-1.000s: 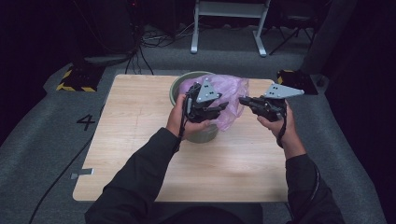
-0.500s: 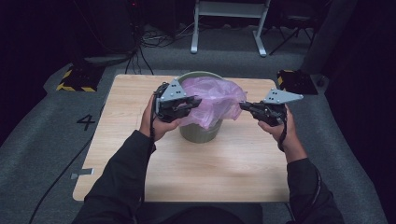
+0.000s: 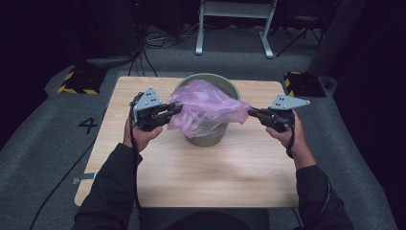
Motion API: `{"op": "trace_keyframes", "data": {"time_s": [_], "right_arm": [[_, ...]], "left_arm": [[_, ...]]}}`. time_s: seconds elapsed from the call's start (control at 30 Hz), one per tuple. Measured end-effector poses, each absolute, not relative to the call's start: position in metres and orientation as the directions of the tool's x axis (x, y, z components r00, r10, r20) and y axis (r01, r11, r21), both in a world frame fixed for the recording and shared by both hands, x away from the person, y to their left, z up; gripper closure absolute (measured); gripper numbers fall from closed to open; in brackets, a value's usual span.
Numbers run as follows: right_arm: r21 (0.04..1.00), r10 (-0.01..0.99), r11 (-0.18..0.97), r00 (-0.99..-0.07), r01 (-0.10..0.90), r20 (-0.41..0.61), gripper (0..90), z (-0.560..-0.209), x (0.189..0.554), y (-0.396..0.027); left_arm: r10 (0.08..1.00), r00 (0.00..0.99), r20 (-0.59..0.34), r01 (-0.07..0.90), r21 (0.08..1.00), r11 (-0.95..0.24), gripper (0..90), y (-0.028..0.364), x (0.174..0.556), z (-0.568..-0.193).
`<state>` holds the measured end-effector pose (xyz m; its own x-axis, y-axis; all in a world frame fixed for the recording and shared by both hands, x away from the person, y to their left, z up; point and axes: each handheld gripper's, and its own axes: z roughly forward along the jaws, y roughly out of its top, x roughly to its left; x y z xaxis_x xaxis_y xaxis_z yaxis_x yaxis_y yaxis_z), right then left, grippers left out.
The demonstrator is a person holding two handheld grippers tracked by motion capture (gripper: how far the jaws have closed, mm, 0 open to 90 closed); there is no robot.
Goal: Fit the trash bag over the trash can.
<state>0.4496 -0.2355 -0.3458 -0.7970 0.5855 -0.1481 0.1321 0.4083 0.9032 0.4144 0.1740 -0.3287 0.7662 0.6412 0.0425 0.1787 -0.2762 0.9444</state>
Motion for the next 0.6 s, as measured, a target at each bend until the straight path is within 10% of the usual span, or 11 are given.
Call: {"op": "trace_keyframes", "data": {"time_s": [0.6], "right_arm": [[0.861,0.619,0.477,-0.762,0.175,-0.188,90.0,-0.368,0.462,-0.237]], "left_arm": [[0.734,0.679,0.006,0.234,0.946,-0.223,82.1,0.205,0.435,-0.364]]}}
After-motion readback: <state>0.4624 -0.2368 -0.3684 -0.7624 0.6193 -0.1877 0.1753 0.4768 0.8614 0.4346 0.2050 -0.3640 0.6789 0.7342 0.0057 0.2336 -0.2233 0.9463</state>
